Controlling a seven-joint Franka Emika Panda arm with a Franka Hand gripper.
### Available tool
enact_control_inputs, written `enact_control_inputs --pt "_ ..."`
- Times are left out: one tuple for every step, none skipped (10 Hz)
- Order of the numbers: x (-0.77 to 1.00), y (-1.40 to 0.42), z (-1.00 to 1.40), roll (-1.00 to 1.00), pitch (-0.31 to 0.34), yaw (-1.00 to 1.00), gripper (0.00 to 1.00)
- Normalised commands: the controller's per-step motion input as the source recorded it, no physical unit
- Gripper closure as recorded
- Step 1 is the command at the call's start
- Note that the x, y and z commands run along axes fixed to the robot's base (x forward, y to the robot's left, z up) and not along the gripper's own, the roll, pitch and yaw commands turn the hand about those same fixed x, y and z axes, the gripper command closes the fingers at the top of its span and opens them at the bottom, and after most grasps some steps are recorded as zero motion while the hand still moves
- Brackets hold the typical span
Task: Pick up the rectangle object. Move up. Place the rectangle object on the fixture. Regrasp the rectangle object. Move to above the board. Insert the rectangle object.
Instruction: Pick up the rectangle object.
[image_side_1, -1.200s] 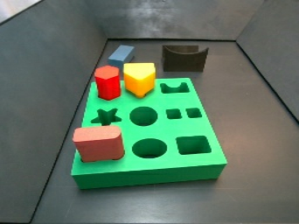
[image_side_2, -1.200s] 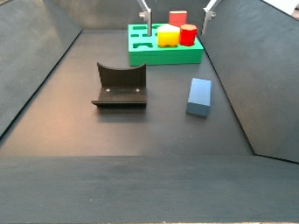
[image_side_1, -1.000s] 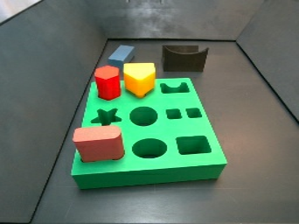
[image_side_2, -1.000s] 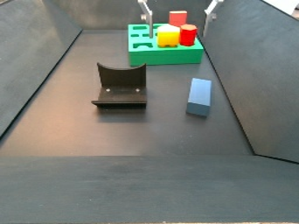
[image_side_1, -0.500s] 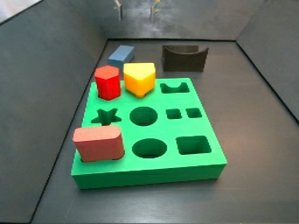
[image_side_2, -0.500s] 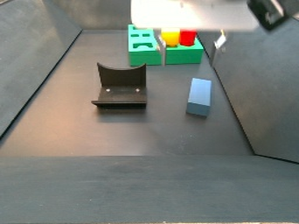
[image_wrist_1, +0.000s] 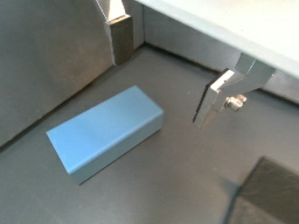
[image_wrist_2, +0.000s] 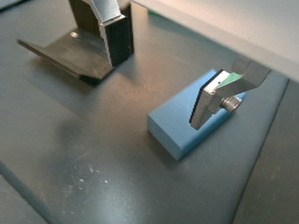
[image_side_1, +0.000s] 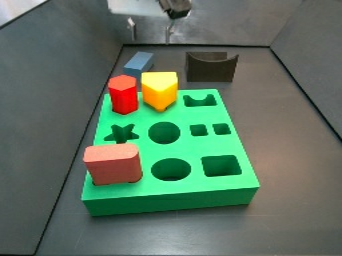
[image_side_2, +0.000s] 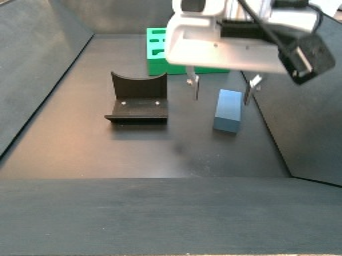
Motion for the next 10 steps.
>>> enact_control_inputs --pt "-0.05 0.00 -0.66 -0.03 -0.097 -0.13 0.00" --pt "-0.10 0.00 -0.68 -0.01 -0.106 -0.11 0.00" --pt "-0.14 0.00 -0.66 0.00 -0.093 -0.09 0.00" --pt "-0.15 0.00 -0.63 0.00 -0.087 -0.11 0.00" --pt "-0.23 0.00 -0.63 0.00 -0.099 -0.20 0.00" --pt "-0.28 -0.01 -0.62 0.00 -0.116 -0.40 0.00" --pt "-0.20 -0.03 -0.65 0.00 -0.111 -0.43 0.00" --pt "-0.01 0.01 -0.18 -0.03 -0.021 -0.27 0.00" --pt "0.00 0.00 0.00 -0.03 0.023 0.00 0.00" --pt "0.00 0.00 0.00 0.00 0.000 0.00 0.00"
